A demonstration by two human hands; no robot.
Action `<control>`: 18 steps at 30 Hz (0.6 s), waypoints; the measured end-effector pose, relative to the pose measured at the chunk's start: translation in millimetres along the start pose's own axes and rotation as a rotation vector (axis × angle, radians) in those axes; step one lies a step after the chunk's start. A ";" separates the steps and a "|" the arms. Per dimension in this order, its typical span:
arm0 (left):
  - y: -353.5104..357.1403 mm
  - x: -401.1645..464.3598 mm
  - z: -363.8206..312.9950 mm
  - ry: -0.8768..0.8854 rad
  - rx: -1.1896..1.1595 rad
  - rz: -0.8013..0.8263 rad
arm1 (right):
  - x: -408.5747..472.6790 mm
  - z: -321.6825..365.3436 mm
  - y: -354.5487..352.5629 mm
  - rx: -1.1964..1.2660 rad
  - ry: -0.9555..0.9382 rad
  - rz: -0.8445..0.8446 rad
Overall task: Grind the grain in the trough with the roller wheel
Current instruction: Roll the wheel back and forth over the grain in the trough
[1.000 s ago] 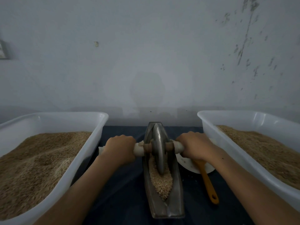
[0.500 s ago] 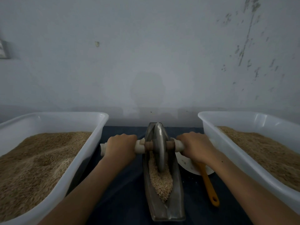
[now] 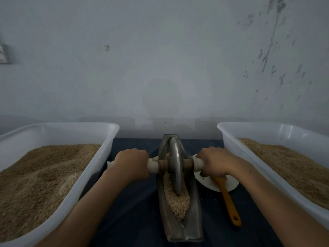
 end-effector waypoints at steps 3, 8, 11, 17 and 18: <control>0.1 0.4 -0.8 -0.021 0.007 -0.046 | 0.7 -0.5 2.8 0.003 -0.005 -0.104; 3.6 -0.1 1.2 -0.052 -0.020 -0.112 | 2.2 3.1 4.7 0.007 -0.018 -0.372; 5.0 -0.5 2.2 -0.047 -0.029 -0.096 | 2.3 4.0 4.3 -0.008 -0.019 -0.376; 2.6 -0.3 5.1 0.006 -0.063 0.047 | 0.5 2.3 0.1 -0.042 -0.041 -0.102; 2.8 -0.8 5.2 0.013 -0.070 0.068 | 0.1 1.4 -1.1 -0.050 -0.038 -0.056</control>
Point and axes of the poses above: each hand's wrist, its own x-axis towards the middle knuckle, its own y-axis out of the palm, z = x × y, the point moved 3 cm from there along x, towards the middle knuckle, and after that the axes turned 14 degrees about y, right-handed, at the moved point
